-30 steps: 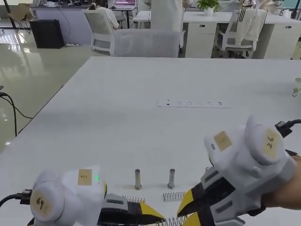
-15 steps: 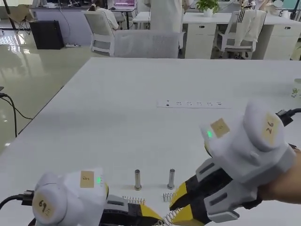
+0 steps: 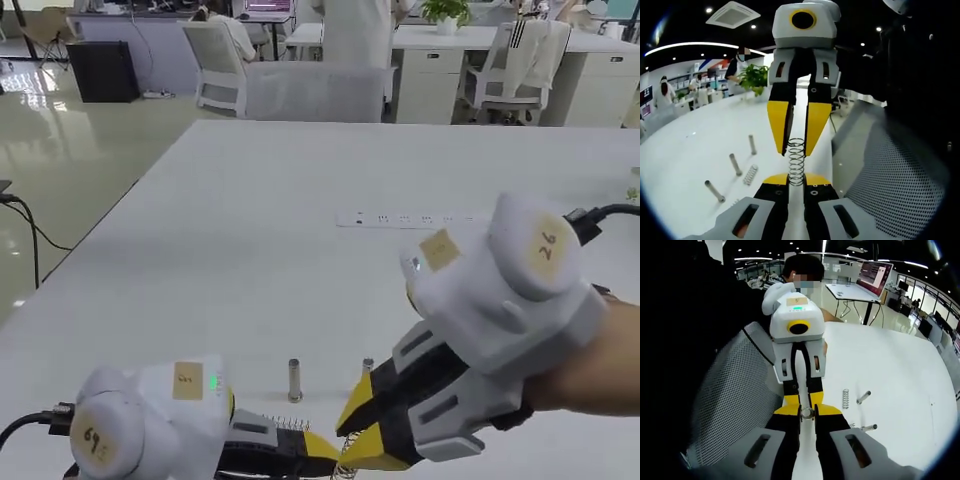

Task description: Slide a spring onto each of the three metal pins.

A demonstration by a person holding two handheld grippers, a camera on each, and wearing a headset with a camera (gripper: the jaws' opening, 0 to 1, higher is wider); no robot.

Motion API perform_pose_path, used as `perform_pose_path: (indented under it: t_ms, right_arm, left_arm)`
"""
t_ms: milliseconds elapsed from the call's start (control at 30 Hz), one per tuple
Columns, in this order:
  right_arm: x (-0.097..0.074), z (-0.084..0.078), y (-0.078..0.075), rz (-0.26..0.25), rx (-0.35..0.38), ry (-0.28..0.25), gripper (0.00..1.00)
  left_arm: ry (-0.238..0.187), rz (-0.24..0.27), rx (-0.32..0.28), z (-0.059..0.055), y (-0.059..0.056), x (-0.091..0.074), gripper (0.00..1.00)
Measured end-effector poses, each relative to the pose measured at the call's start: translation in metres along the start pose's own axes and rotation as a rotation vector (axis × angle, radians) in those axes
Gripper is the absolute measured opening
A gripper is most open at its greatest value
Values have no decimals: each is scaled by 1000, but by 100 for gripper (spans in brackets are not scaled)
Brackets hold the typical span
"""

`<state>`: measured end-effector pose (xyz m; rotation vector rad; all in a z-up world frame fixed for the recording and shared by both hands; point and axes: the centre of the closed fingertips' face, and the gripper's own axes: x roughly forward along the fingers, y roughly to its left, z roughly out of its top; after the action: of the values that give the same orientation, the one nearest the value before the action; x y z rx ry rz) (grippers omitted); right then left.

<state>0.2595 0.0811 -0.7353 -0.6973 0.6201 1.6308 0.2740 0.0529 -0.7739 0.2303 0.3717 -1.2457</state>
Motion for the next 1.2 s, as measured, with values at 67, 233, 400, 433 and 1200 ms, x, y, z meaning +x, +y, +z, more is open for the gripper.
perform_pose_path:
  t_ms: [67,233,400,433,1200]
  right_arm:
    - [0,-1,0,7,21,10,8]
    - [5,-8,1,18,42,48,11]
    - [10,-17,2,26,43,95,10]
    - [11,-19,2,28,45,102,9]
    - [17,-22,2,48,52,177,8]
  left_arm:
    - [-2,1,4,0,0,0,2]
    - [-8,3,2,1,0,-1,2]
    - [-5,-1,4,2,-2,0,2]
    - [-4,-3,4,2,-3,0,2]
    - [1,-3,-4,1,-4,0,3]
